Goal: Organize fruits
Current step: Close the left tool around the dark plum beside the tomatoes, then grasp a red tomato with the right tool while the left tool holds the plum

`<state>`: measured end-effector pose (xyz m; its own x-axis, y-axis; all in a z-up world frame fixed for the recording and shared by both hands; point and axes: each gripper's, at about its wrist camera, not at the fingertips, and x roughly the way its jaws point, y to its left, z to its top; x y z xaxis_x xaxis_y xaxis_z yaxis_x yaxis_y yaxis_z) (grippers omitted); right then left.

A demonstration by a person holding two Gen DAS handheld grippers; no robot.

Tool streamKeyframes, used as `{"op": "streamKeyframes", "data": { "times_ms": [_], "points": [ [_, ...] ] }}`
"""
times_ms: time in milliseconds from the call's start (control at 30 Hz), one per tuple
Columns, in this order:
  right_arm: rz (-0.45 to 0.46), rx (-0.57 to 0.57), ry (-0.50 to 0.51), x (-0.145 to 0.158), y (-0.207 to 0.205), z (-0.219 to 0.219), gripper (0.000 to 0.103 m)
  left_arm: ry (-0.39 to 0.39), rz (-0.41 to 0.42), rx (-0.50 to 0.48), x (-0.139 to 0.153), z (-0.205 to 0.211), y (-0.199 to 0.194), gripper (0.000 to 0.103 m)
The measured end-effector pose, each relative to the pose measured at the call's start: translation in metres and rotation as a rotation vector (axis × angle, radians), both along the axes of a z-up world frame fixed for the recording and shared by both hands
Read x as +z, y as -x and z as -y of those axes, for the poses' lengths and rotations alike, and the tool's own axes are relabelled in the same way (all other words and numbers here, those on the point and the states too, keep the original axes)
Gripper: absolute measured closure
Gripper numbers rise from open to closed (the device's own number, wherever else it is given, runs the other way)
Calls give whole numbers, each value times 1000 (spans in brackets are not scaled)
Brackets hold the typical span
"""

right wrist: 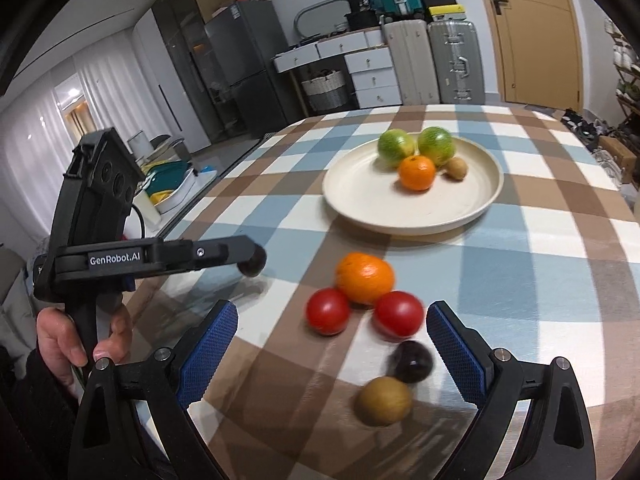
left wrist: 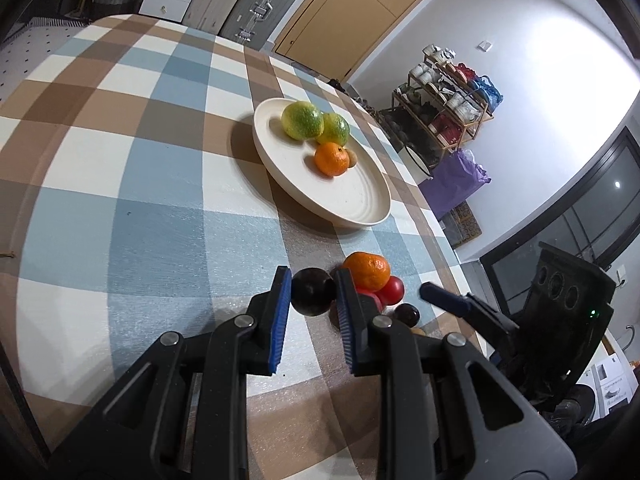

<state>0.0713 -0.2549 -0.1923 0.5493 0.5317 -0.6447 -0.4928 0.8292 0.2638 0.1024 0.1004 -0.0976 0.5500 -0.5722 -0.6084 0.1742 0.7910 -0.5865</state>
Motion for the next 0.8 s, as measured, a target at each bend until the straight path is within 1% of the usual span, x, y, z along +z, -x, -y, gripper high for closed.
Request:
{"op": "streamKeyframes", "data": {
  "times_ms": [33, 67, 100, 267, 467, 567, 633, 733, 767, 800],
  "points": [
    [-9, 9, -5, -1, -1, -2, 11, 3, 3, 3, 1, -2, 1, 83],
    [-20, 18, -10, -3, -2, -4, 16, 4, 5, 8, 2, -5, 3, 83],
    [-32, 25, -14, -5, -2, -6, 19, 8, 8, 11, 3, -8, 4, 83],
    [-67, 38, -8, -11, -4, -17, 22, 10, 19, 24, 5, -16, 9, 83],
    [-76, 42, 40, -17, -9, -30, 26, -49, 44, 57, 7, -21, 14, 83],
    [-75, 59, 82, -21, -11, -39, 33, -73, 56, 61, 9, -21, 15, 83],
    [-68, 62, 107, -23, -11, -43, 35, -90, 60, 63, 10, -21, 15, 83],
    [-84, 60, 120, -27, -16, -47, 45, -120, 70, 69, 12, -19, 16, 83],
    [-87, 54, 125, -28, -17, -48, 52, -131, 78, 72, 13, -19, 16, 83],
    [-81, 42, 143, -29, -19, -49, 56, -142, 86, 72, 14, -18, 16, 83]
  ]
}}
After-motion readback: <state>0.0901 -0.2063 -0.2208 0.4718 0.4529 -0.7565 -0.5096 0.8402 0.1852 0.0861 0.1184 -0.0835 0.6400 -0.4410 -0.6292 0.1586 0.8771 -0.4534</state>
